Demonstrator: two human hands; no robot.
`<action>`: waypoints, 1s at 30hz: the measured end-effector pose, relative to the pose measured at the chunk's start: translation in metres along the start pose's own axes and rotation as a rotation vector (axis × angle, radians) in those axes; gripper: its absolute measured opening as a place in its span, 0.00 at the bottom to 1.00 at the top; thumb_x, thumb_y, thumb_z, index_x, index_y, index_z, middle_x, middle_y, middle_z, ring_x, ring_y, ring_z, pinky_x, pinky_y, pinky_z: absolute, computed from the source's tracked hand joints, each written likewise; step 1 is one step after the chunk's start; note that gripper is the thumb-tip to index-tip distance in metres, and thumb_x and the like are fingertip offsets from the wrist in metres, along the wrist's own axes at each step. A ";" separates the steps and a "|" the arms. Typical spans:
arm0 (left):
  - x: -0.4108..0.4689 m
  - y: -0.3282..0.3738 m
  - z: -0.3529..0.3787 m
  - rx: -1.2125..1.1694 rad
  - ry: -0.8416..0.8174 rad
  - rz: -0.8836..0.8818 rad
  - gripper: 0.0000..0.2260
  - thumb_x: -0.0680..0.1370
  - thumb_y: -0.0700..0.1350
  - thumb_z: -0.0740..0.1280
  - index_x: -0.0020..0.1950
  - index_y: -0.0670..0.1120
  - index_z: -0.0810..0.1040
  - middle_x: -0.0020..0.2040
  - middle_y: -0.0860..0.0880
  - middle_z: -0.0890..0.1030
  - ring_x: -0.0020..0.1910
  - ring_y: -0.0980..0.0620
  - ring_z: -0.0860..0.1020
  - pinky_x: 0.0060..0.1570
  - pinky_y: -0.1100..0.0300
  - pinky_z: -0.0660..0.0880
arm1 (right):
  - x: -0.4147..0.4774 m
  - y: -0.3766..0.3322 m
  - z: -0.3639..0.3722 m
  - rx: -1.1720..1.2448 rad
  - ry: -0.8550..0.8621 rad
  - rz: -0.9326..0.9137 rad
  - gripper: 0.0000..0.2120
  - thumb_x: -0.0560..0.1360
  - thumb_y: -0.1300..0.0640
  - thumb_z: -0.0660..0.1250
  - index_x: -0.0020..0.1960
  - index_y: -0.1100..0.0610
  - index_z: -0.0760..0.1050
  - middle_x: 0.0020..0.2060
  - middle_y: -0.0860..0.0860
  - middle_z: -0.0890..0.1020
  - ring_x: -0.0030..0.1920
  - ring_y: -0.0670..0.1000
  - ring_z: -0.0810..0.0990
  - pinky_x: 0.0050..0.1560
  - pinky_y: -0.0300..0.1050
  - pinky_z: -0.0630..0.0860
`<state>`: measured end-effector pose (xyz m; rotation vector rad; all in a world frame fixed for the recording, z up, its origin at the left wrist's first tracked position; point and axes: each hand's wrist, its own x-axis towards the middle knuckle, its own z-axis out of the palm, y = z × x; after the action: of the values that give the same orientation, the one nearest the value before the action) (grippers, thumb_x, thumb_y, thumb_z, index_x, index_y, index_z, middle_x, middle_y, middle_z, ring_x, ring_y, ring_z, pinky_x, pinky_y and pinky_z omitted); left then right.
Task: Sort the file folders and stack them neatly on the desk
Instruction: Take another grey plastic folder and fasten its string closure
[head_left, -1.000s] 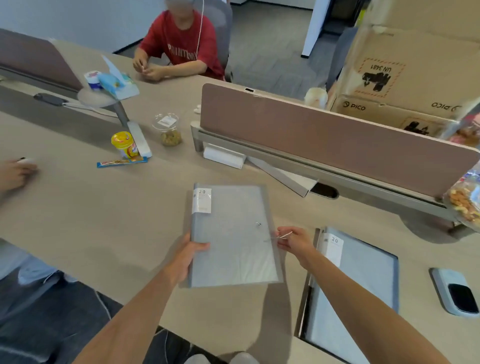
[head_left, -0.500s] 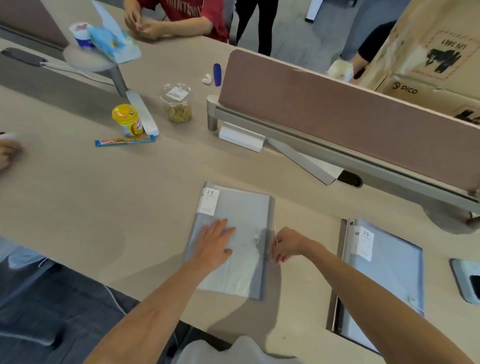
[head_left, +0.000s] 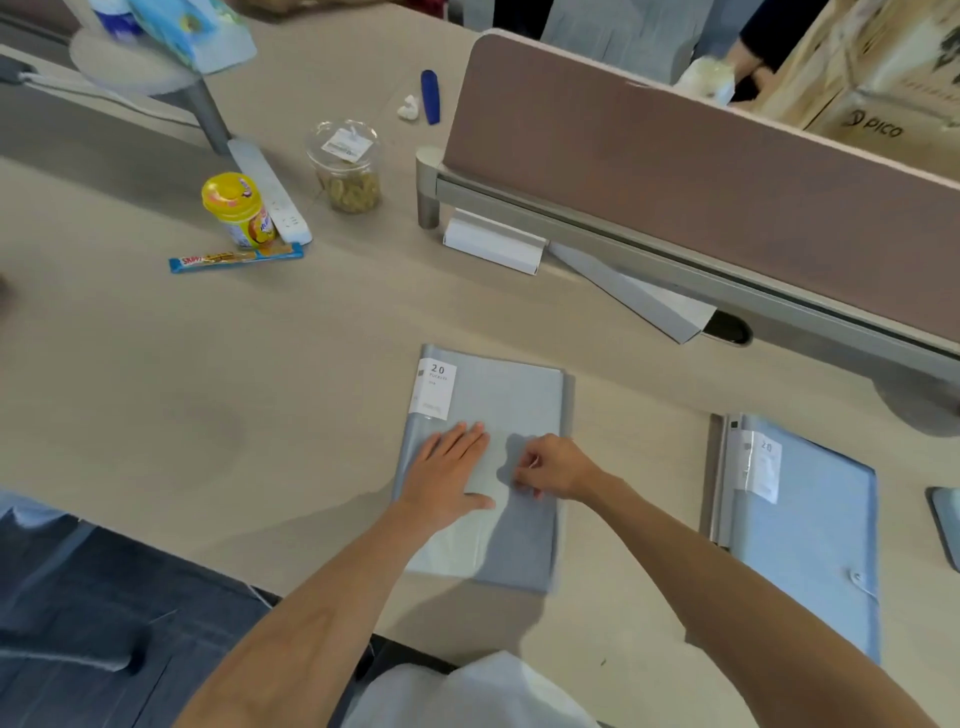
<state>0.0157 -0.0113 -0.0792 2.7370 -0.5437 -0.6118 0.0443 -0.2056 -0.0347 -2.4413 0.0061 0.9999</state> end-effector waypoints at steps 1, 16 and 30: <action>0.000 0.000 0.000 -0.003 0.000 0.000 0.42 0.74 0.63 0.65 0.80 0.50 0.48 0.81 0.54 0.47 0.80 0.53 0.45 0.76 0.53 0.42 | 0.003 -0.002 0.000 0.007 0.008 -0.003 0.06 0.70 0.57 0.68 0.34 0.52 0.77 0.29 0.51 0.83 0.25 0.39 0.78 0.37 0.34 0.74; 0.000 0.007 -0.003 -0.018 -0.004 -0.026 0.41 0.75 0.62 0.65 0.80 0.49 0.49 0.81 0.54 0.47 0.80 0.52 0.44 0.76 0.53 0.43 | -0.018 0.065 -0.012 -0.147 0.223 -0.039 0.06 0.74 0.57 0.66 0.43 0.59 0.78 0.44 0.56 0.83 0.46 0.58 0.79 0.42 0.44 0.69; 0.001 0.013 -0.004 0.007 -0.045 -0.068 0.40 0.76 0.60 0.64 0.80 0.49 0.46 0.81 0.54 0.44 0.80 0.53 0.43 0.76 0.53 0.41 | 0.003 0.021 0.026 -0.720 0.332 -0.386 0.09 0.59 0.58 0.77 0.32 0.56 0.77 0.30 0.52 0.79 0.31 0.54 0.78 0.25 0.42 0.68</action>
<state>0.0146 -0.0220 -0.0713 2.7636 -0.4652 -0.6905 0.0255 -0.2119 -0.0619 -3.0418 -0.8056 0.4529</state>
